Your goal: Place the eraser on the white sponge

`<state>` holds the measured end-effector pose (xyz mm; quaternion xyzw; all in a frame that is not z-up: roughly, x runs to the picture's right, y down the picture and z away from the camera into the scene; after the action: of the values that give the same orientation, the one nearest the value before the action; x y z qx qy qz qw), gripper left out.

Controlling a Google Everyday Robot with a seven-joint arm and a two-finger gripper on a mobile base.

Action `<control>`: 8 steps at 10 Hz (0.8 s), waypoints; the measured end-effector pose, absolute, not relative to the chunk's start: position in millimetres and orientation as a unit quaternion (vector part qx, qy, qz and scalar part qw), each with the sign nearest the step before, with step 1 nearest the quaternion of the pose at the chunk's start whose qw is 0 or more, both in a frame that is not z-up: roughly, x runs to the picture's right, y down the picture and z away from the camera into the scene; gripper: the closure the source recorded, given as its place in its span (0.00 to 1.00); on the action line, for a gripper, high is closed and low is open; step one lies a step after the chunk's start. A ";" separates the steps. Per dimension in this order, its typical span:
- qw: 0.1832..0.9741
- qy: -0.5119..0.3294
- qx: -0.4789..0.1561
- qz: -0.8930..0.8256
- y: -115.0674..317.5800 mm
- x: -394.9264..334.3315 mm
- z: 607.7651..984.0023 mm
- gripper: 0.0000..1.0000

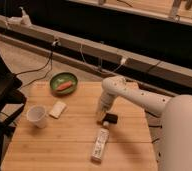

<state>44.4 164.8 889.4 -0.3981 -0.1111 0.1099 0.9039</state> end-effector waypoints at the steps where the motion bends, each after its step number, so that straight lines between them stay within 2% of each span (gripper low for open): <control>1: 0.904 -0.111 -0.397 0.110 164.3 44.2 889.7 1.00; 6: 0.906 -0.111 -0.394 0.106 164.5 44.0 887.6 1.00; 8: 0.921 -0.126 -0.359 0.080 160.3 31.2 867.0 1.00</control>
<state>31.2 160.3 867.0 -0.3591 -0.1263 0.0800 0.9213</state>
